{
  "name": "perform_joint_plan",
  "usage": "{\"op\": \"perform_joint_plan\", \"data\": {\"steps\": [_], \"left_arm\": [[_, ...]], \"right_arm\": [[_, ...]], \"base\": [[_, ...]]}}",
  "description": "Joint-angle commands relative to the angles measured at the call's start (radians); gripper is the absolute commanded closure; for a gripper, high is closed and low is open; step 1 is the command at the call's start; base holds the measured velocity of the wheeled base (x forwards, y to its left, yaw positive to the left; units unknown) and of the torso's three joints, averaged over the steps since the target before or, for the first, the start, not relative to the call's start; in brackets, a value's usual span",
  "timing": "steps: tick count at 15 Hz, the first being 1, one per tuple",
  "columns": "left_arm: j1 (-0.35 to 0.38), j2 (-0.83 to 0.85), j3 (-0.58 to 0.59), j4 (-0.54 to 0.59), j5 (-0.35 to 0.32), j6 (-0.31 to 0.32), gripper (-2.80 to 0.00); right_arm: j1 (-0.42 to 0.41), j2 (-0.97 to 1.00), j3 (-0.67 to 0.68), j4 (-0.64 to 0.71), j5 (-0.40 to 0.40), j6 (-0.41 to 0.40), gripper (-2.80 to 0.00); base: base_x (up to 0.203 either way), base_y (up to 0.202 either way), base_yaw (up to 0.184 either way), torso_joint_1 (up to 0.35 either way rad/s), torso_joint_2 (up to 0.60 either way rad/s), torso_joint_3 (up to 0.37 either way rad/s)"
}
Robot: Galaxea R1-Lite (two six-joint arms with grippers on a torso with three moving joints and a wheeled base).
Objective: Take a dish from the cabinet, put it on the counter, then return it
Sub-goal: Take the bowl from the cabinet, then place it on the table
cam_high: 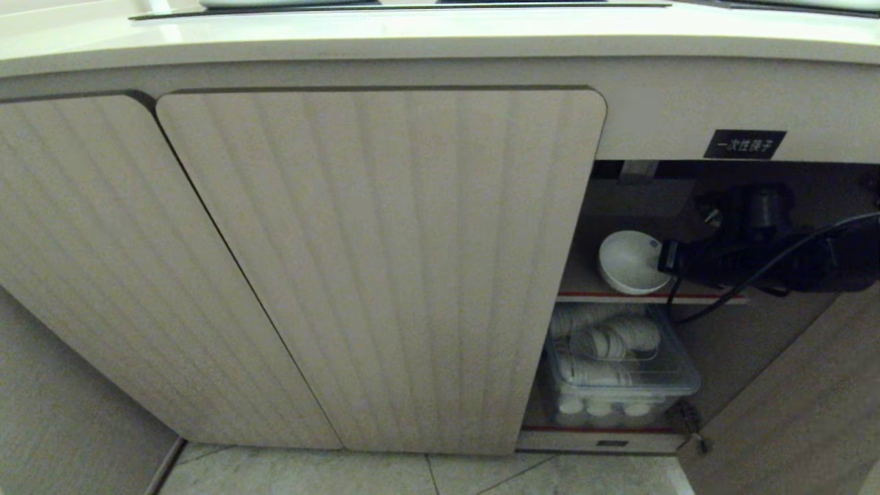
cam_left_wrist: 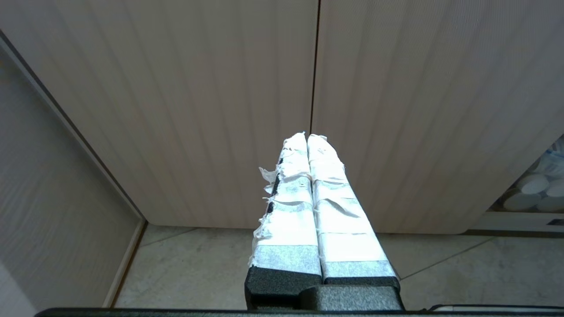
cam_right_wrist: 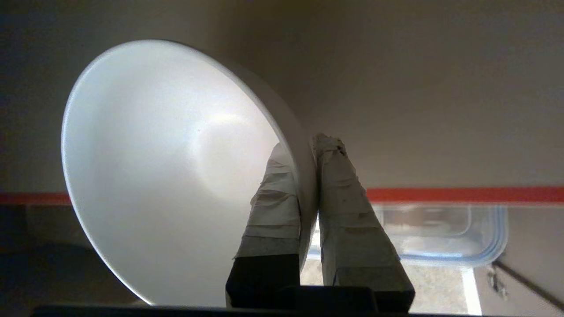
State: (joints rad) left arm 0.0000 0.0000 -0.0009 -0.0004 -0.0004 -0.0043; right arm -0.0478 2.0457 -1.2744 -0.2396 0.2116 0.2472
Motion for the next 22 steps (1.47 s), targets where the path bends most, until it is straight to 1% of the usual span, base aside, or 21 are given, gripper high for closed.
{"op": "perform_joint_plan", "data": {"steps": [1,5,8,14,20,22], "left_arm": [[0.000,0.000,0.001,-0.001,0.000,0.000,0.00],[0.000,0.000,0.000,0.000,0.000,0.000,0.00],[0.000,0.000,-0.001,-0.001,0.000,0.000,0.00],[0.000,0.000,-0.001,0.000,0.000,0.000,0.00],[0.000,0.000,0.000,0.000,0.000,0.000,0.00],[0.000,0.000,0.001,0.000,0.000,0.000,0.00]], "right_arm": [[0.006,-0.036,0.031,-0.002,0.002,0.002,0.00],[0.036,-0.117,0.155,-0.006,-0.008,0.001,0.00],[0.048,-0.166,0.238,-0.058,-0.057,0.003,0.00],[0.057,-0.309,0.388,-0.057,-0.063,0.001,0.00],[0.084,-0.363,0.477,-0.052,-0.061,-0.002,0.00],[0.095,-0.412,0.541,-0.056,-0.061,-0.003,0.00]], "base": [[0.000,0.000,0.000,0.000,0.00,0.000],[0.000,0.000,0.000,0.000,0.00,0.000],[0.000,0.000,0.000,0.000,0.00,0.000],[0.000,0.000,0.000,0.000,0.00,0.000],[0.000,0.000,0.000,0.000,0.00,0.000],[0.000,0.000,0.000,0.000,0.00,0.000]]}}
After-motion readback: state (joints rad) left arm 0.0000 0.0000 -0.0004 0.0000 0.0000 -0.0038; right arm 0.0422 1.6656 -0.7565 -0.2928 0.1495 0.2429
